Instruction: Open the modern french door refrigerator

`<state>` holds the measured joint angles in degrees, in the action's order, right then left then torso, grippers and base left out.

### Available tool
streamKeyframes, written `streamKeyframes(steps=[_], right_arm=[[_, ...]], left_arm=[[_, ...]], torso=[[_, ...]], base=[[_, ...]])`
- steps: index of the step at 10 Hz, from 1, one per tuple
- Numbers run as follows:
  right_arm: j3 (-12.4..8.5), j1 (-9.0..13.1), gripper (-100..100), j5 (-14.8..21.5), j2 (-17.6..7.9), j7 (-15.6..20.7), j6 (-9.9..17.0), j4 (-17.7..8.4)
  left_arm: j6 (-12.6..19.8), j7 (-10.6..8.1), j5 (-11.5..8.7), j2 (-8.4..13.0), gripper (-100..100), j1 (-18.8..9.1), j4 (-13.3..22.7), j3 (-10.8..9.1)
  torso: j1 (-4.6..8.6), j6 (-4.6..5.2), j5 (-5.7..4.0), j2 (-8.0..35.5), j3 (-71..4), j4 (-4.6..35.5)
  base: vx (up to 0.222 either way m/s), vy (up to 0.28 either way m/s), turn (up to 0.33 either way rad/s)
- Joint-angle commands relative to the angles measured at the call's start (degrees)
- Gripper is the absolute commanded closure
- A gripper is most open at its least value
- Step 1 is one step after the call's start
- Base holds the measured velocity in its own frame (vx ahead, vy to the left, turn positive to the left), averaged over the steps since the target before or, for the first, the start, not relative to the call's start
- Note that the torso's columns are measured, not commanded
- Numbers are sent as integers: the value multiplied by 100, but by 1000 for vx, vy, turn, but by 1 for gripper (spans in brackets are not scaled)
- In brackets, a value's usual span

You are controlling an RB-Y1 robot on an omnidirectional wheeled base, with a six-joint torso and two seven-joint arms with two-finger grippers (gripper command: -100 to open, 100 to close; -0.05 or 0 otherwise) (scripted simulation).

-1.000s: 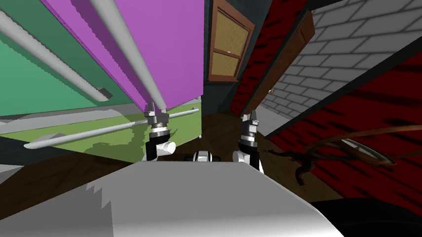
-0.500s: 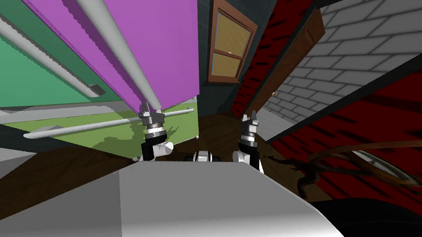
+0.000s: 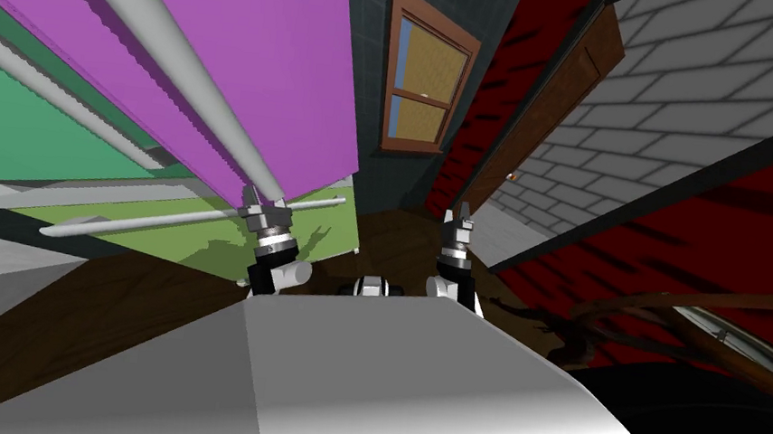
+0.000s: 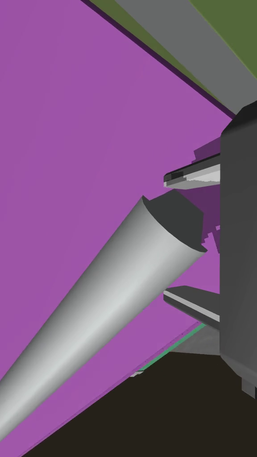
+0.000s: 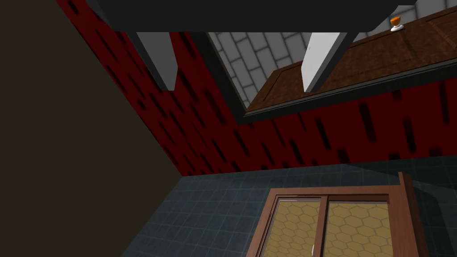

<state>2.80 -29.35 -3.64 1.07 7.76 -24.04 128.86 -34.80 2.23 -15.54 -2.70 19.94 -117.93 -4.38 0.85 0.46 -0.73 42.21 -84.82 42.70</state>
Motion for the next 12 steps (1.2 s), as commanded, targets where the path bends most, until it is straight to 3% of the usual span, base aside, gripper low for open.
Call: streamKeyframes(steps=[1,3,12], right_arm=[[0,0,0,0,0,0,0,0],[-1,0,0,0,-1,0,0,0],[0,-2,0,0,0,0,0,0]], left_arm=[[-15,46,-36,-1,100,36,-33,-37],[-54,195,-191,-7,100,67,-41,-191],[-163,617,-625,1,100,52,-133,-624]], torso=[[-2,-10,4,9,6,2],[-64,-39,40,6,10,-15],[-4,-7,0,-30,-19,-12]], base=[[-2,-107,63],[55,-166,140],[82,-257,156]])
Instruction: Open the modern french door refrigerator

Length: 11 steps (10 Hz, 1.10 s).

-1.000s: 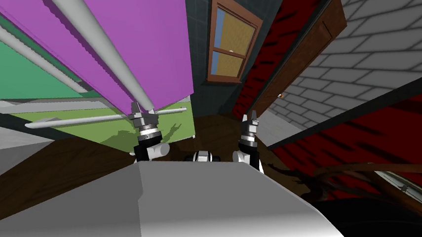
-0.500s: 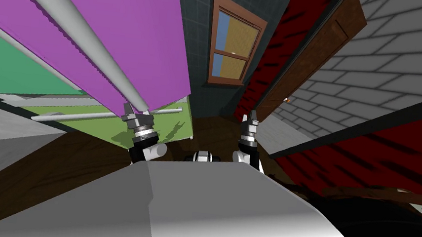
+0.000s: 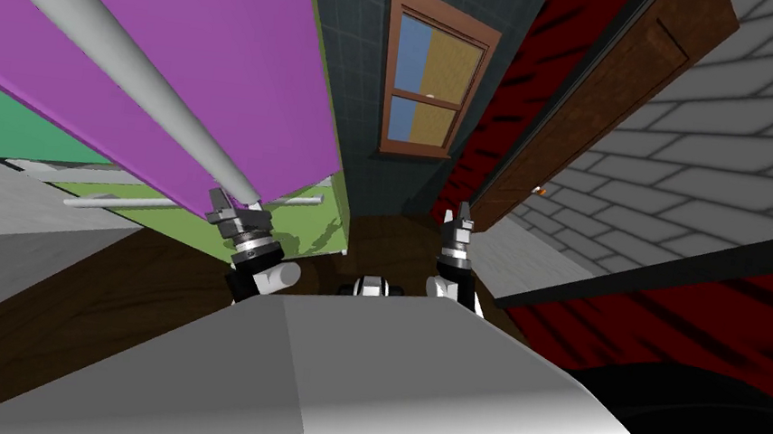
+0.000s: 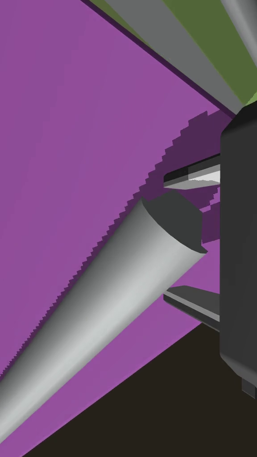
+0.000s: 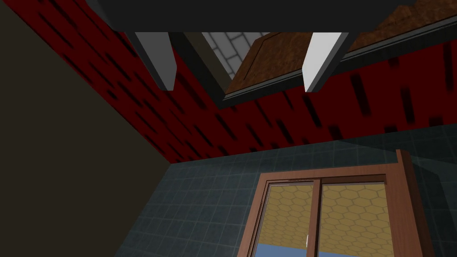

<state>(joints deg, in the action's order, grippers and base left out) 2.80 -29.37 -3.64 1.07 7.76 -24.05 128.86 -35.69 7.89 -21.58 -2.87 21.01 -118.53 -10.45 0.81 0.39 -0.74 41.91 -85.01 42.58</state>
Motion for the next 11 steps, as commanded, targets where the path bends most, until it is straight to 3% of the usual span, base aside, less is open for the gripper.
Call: streamKeyframes(steps=[1,2,4,5,11], right_arm=[[0,1,0,0,-1,0,0,0],[0,1,0,0,-1,0,0,0],[-2,2,0,0,-3,0,0,0],[-3,2,0,0,-4,0,0,0],[-2,2,0,0,-3,0,0,0]], left_arm=[[-93,122,-93,19,100,-58,-89,-90],[158,129,-179,4,-100,74,-247,-102],[377,169,-294,9,-100,117,-484,-143],[487,189,-352,11,-100,139,-603,-164],[925,270,-582,20,-100,225,-1077,-246]], torso=[[-4,21,-1,11,4,0],[-5,9,2,17,9,3],[-137,-33,65,36,31,-9],[-139,-38,54,37,23,4],[2,-15,-4,39,19,10]], base=[[44,-243,89],[42,-114,101],[11,3,33],[10,31,43],[22,10,35]])
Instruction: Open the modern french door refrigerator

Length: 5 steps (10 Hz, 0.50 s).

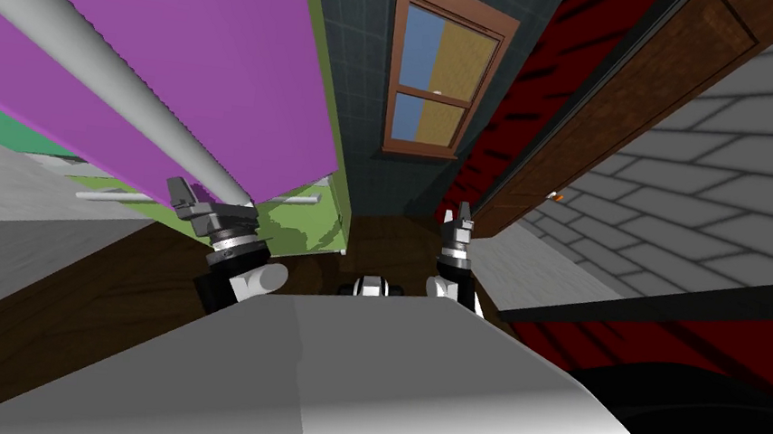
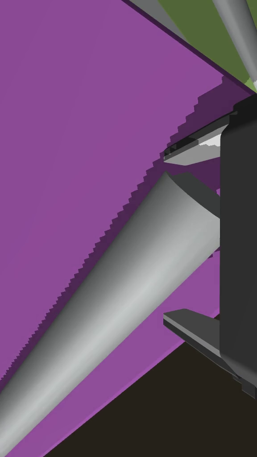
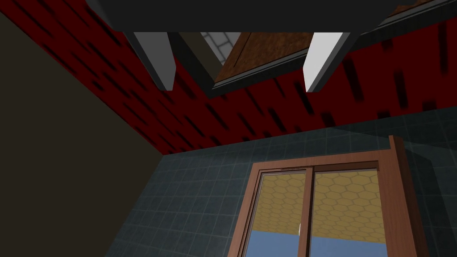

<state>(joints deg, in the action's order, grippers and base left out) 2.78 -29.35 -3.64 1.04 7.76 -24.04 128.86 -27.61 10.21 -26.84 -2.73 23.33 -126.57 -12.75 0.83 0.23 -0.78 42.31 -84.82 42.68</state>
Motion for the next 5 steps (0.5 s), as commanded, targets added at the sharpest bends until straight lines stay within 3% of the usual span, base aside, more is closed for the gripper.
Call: streamKeyframes(steps=[1,3,4,5], right_arm=[[0,0,0,0,0,0,0,0],[0,0,0,0,0,0,0,0],[0,0,0,0,0,0,0,0],[0,0,0,0,0,0,0,0]], left_arm=[[116,38,-56,7,-100,-6,-273,-16],[226,58,-114,9,-100,16,-391,-36],[234,31,-123,-5,-100,139,-263,-37],[261,34,-130,-12,0,159,-253,-46]], torso=[[6,1,-10,8,1,9],[9,3,-15,15,4,15],[17,4,-26,19,2,21],[6,-1,3,17,15,0]], base=[[12,-2,20],[17,-3,21],[2,9,21],[-4,8,16]])
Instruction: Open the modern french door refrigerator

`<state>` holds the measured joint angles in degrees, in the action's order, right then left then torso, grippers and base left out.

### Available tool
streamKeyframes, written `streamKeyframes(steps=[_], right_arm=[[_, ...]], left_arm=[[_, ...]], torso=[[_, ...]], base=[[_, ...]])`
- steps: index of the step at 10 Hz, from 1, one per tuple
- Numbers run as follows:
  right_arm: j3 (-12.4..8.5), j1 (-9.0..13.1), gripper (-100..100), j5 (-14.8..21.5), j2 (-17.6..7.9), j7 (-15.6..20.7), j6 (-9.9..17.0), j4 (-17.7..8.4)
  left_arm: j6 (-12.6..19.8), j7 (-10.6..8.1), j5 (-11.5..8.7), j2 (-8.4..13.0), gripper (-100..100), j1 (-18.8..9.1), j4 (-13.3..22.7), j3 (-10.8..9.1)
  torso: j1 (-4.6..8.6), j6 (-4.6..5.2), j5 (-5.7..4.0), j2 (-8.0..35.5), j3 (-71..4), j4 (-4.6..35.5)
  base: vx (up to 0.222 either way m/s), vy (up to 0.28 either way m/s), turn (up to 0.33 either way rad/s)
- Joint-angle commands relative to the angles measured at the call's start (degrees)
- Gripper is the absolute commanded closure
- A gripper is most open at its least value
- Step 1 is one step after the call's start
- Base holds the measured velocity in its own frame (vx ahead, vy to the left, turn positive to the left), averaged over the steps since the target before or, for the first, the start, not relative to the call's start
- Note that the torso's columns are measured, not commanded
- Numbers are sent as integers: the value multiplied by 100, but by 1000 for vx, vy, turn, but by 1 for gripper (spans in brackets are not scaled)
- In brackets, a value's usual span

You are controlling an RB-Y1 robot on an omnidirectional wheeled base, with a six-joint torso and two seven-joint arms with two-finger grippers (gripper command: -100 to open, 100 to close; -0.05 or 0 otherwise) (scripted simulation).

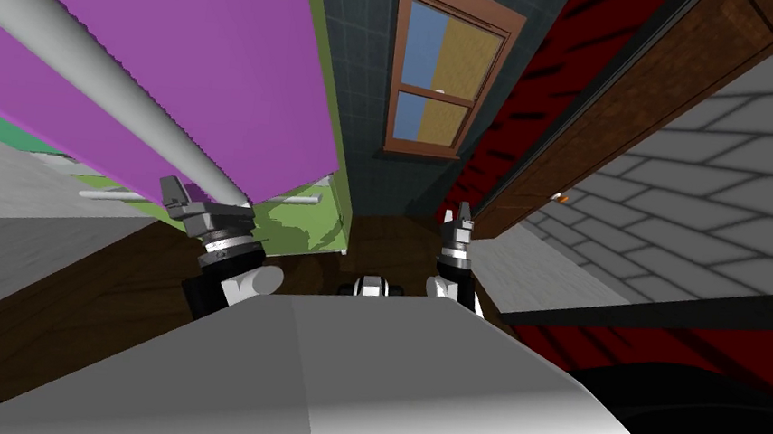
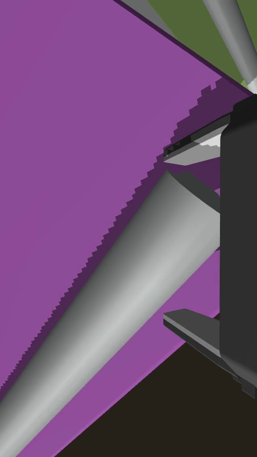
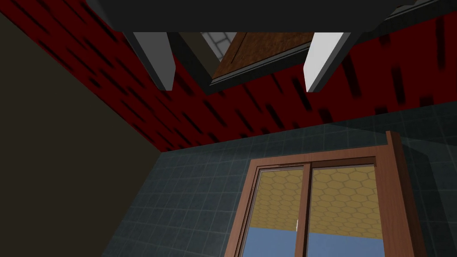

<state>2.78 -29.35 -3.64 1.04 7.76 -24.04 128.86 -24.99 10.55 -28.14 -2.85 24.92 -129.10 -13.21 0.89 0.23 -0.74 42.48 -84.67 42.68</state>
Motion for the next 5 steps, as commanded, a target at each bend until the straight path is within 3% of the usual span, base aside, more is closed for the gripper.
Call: streamKeyframes(steps=[1,5], right_arm=[[0,0,0,0,0,0,0,0],[0,0,0,0,0,0,0,0]], left_arm=[[14,1,-3,-2,0,21,30,-3],[49,4,-6,-1,0,60,89,1]], torso=[[-25,-6,22,-1,8,-10],[-81,-22,62,-11,12,-29]], base=[[0,0,0],[0,0,0]])
